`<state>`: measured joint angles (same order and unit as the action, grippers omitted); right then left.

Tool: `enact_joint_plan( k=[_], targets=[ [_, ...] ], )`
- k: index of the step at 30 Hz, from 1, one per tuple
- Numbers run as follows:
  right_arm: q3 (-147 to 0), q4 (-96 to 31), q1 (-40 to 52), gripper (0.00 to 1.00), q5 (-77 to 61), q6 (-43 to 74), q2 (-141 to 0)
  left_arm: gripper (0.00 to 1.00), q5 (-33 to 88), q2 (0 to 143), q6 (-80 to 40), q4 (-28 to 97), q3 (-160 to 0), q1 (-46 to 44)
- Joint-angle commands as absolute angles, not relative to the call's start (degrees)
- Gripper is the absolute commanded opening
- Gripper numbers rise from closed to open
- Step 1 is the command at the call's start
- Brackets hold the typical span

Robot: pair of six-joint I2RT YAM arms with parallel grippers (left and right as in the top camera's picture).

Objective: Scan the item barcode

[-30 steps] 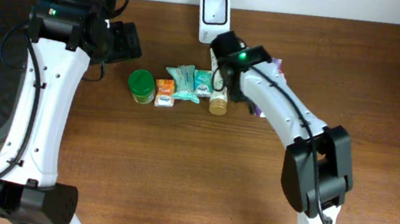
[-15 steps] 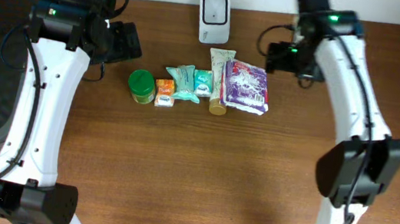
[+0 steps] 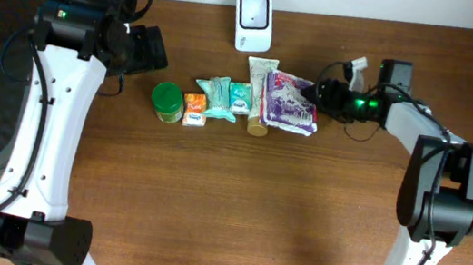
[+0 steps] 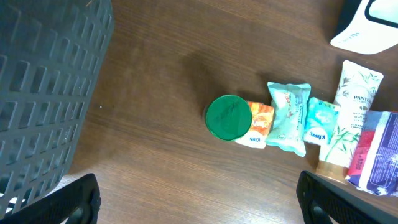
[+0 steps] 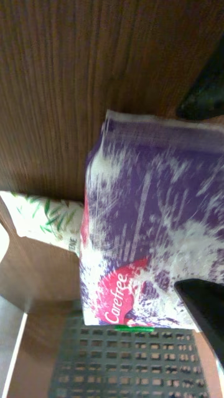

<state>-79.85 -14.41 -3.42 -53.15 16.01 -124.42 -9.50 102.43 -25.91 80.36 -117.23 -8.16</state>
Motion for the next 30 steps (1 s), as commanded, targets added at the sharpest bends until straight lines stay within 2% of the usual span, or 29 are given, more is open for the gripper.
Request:
enact_joint_plan(
  k=[1,4,5,6,10,11,14,16,18,23,28,29,30],
  targets=[
    [-79.40,-13.87,-0.14,0.52,-50.06,18.94,-126.61,0.99,-9.93,101.65,-25.17,80.25,-117.73,-7.81],
    [-80.75,-14.83,-0.45,0.24,-49.60,18.94,-126.10,0.99,-9.93,101.65,-25.17,80.25,-117.73,-7.81],
    [-82.67,-18.00,-1.06,0.11,-46.83,18.74,-124.95,0.99,-9.93,101.65,-25.17,80.27,-117.73,-7.81],
    [-84.23,-20.99,-1.28,0.04,-44.14,17.93,-123.92,0.99,-9.91,101.65,-25.17,80.27,-117.73,-7.81],
    [-96.79,-42.96,-1.13,0.04,-21.30,12.62,-118.13,0.99,-9.93,101.65,-25.17,80.25,-117.73,-7.81],
    [-101.75,-50.39,-0.75,0.04,-11.88,11.11,-116.73,0.99,-9.93,101.65,-25.17,80.25,-117.73,-7.81],
    [-108.55,-61.82,1.26,0.04,11.66,11.46,-115.48,0.99,-9.93,101.65,-25.17,80.27,-117.73,-7.81],
    [-108.81,-67.46,3.86,0.04,34.61,16.95,-115.74,0.99,-9.93,101.65,-25.17,80.25,-117.73,-7.81],
    [-106.87,-71.53,5.74,0.04,47.97,21.63,-116.57,0.99,-9.93,101.65,-25.17,80.25,-117.73,-7.81],
    [-99.70,-68.55,9.30,0.04,48.05,23.05,-119.70,0.99,-9.93,101.65,-25.17,80.25,-117.73,-7.81],
    [-98.02,-61.80,18.94,0.05,46.26,22.98,-123.28,0.99,-9.93,101.65,-25.17,80.27,-117.73,-7.81],
    [-98.02,-60.62,20.75,0.11,45.52,22.98,-123.70,0.99,-9.91,101.65,-25.17,80.27,-117.73,-7.81],
    [-98.04,-59.64,22.92,0.29,43.48,22.98,-123.79,0.99,-9.93,101.65,-25.17,80.27,-117.73,-7.81]
  ],
)
